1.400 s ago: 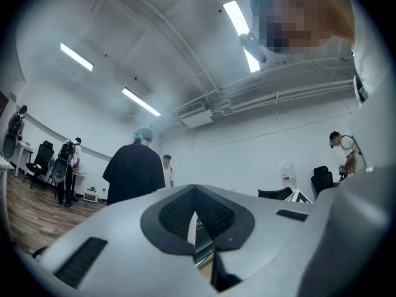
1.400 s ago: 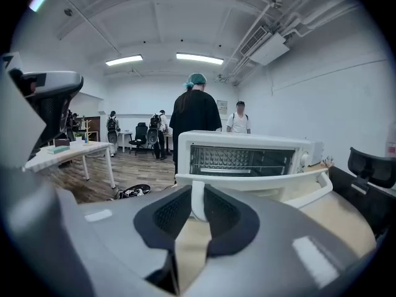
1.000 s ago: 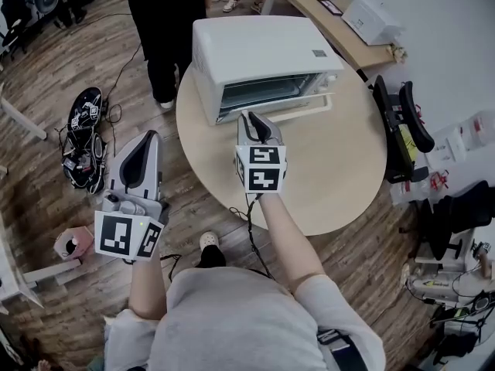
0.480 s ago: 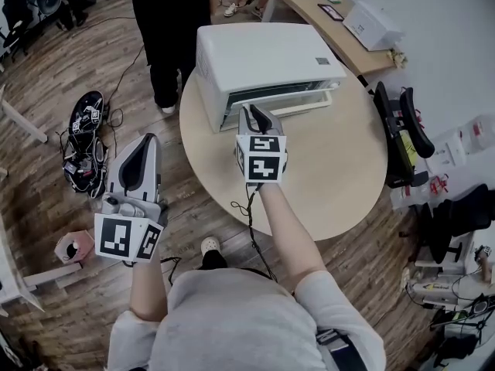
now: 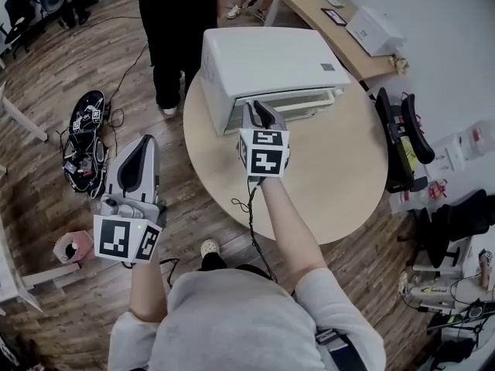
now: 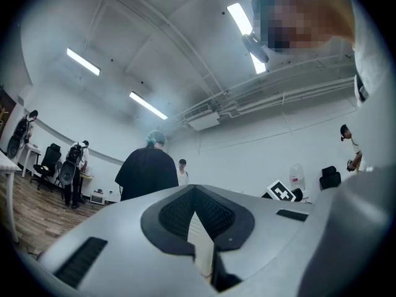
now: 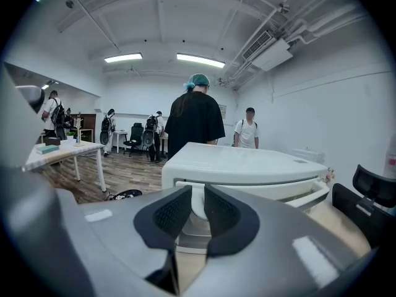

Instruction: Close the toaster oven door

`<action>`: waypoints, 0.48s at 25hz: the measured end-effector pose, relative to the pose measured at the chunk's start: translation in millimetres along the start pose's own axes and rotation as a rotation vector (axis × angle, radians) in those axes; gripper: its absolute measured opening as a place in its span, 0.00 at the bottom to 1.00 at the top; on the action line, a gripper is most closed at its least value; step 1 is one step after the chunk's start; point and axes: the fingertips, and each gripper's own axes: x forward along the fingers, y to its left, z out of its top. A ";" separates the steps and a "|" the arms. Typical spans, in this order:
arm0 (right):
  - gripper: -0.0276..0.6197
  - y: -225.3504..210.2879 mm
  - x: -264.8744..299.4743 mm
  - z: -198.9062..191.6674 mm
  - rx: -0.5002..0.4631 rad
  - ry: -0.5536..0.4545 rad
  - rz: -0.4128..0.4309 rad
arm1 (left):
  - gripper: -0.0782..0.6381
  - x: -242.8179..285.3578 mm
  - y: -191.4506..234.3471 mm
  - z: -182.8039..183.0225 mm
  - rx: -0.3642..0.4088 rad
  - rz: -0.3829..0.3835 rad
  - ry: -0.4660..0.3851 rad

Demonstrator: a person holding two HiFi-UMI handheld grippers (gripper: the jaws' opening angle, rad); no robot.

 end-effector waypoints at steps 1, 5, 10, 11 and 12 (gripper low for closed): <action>0.16 -0.4 1.2 0.9 0.002 0.000 -0.001 | 0.12 0.2 1.0 0.3 0.000 0.002 -0.001; 0.16 0.1 4.3 3.0 0.008 0.002 0.000 | 0.12 0.7 4.2 1.5 -0.001 0.006 -0.005; 0.16 0.4 5.0 3.5 0.004 0.001 -0.003 | 0.12 2.8 5.7 3.0 -0.002 0.003 -0.010; 0.16 0.6 5.3 3.7 0.006 0.001 -0.003 | 0.12 3.4 5.5 2.9 -0.002 0.000 -0.010; 0.16 0.5 5.4 3.8 0.009 0.000 -0.002 | 0.12 4.0 5.0 2.8 -0.002 -0.002 -0.010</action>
